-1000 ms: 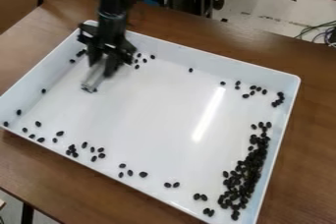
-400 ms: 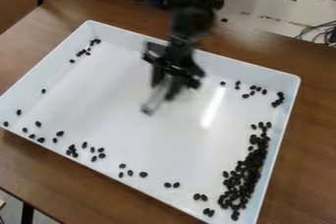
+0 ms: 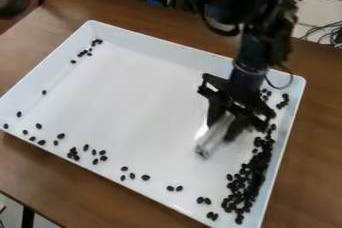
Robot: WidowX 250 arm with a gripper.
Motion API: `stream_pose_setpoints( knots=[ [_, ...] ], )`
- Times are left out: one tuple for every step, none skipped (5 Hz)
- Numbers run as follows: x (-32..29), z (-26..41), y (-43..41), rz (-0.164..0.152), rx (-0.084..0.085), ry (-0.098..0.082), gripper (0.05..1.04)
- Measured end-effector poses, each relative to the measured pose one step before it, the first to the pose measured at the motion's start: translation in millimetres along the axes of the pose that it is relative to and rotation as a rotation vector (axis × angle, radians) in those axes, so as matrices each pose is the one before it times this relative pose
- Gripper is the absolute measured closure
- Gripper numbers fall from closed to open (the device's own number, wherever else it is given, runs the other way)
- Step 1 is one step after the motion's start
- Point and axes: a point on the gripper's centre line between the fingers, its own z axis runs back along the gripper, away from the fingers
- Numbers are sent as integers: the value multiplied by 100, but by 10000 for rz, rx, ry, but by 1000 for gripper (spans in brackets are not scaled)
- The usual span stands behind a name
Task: Sweep into pile
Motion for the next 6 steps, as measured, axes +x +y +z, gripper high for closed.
stream_pose_setpoints(
  knots=[
    [-467, 2425, -26, 105, -144, -567, 730],
    [-485, 1057, 1183, 346, -74, -202, 729],
    [-64, 211, 1578, 470, -212, -112, 729],
    [-895, -1724, 2042, 941, -540, 130, 730],
    [217, -985, 1485, 808, -646, -67, 729],
    [64, -887, 839, 221, -259, 286, 664]
  ],
)
